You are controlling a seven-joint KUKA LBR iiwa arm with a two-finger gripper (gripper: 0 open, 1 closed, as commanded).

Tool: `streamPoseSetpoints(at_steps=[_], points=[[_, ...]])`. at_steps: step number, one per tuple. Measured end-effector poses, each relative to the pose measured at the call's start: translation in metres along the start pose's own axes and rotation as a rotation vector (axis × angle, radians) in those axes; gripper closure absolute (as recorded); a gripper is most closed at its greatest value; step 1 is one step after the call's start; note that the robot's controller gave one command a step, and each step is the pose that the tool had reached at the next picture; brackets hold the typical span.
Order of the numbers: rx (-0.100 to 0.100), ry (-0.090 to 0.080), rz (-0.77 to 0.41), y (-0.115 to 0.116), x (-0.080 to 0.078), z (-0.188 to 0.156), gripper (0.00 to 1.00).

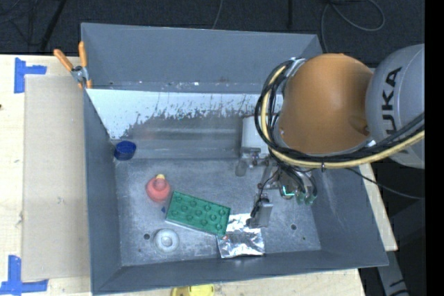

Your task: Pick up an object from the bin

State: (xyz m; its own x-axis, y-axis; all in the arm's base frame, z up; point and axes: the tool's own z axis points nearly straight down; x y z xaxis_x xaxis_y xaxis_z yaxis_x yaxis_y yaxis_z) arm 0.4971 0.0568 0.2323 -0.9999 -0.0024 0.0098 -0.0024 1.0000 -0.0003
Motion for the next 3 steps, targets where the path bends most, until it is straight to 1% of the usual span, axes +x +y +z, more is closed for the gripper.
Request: streamPoseSetpoints(at_steps=[1,2,3], points=[[-0.001,-0.005,0.019,0.069,-0.071,0.166,0.00],[-0.001,-0.006,0.303,0.056,-0.024,0.132,0.00],[-0.002,-0.009,0.239,0.080,-0.027,0.133,0.00]])
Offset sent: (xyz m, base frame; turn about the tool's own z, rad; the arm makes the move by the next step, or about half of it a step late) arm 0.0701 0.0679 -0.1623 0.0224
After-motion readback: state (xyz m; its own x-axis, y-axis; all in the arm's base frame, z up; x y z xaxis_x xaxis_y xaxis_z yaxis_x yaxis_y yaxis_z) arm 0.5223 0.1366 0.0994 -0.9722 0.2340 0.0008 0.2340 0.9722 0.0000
